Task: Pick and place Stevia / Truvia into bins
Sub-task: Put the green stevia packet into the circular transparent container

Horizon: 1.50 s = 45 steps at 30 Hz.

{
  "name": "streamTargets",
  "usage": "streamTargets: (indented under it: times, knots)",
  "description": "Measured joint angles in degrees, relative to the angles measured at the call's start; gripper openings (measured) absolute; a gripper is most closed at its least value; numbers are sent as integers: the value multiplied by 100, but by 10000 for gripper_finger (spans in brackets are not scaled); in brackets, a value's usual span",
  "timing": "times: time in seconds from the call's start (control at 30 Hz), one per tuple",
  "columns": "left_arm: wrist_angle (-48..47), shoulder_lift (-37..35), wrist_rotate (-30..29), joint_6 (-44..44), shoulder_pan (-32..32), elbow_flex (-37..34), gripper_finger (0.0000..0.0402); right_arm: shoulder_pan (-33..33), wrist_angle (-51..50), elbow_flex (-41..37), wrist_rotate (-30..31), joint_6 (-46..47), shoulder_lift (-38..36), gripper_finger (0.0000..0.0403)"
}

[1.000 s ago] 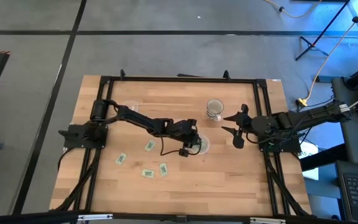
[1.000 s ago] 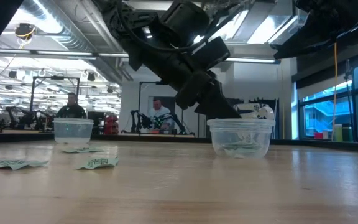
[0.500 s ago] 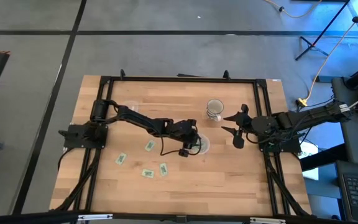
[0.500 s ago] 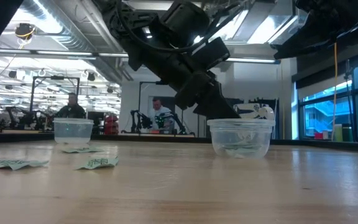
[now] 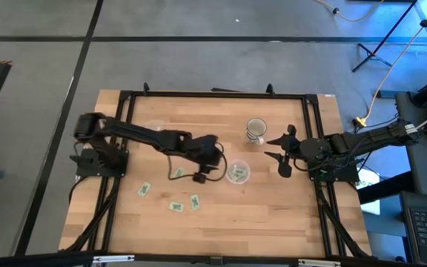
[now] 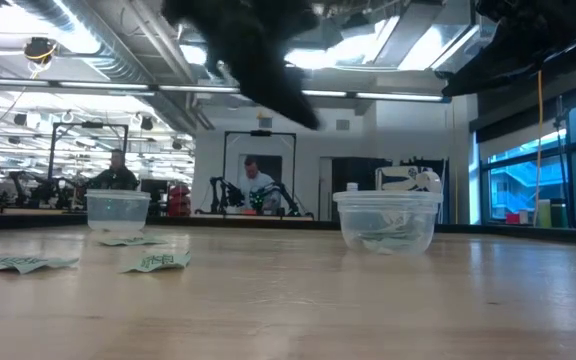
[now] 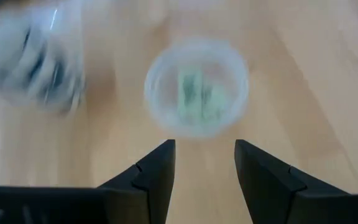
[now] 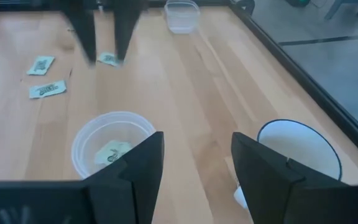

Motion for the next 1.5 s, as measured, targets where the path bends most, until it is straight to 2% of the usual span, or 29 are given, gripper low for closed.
streamTargets:
  times: [0.17, 0.27, 0.5, 0.67, 0.97, 1.17, 1.5]
  knots:
    - [-2089, -564, -849, -1754, -63, -20, 160, 2, -21, 0, -2, -20, 1, 192]
    - [-2719, -616, -958, -2649, -89, -233, 160, 2, -29, 0, -2, -22, 1, 192]
    - [-2623, -616, -807, -3866, -188, -1150, 168, 0, -79, 0, -4, -20, 0, 192]
    - [-2550, -607, -677, -4724, -163, -1445, 174, 0, -79, 0, -4, -20, -1, 192]
    - [-2418, -520, -602, -5316, -209, -1491, 177, 0, -74, 0, -4, -20, -1, 192]
    - [-2101, -161, -432, -5329, -412, -1491, 177, -4, -92, 0, -4, -23, -3, 192]
    - [-2105, 274, -116, -5539, -465, -1462, 176, -9, -101, 0, -2, -13, -3, 192]
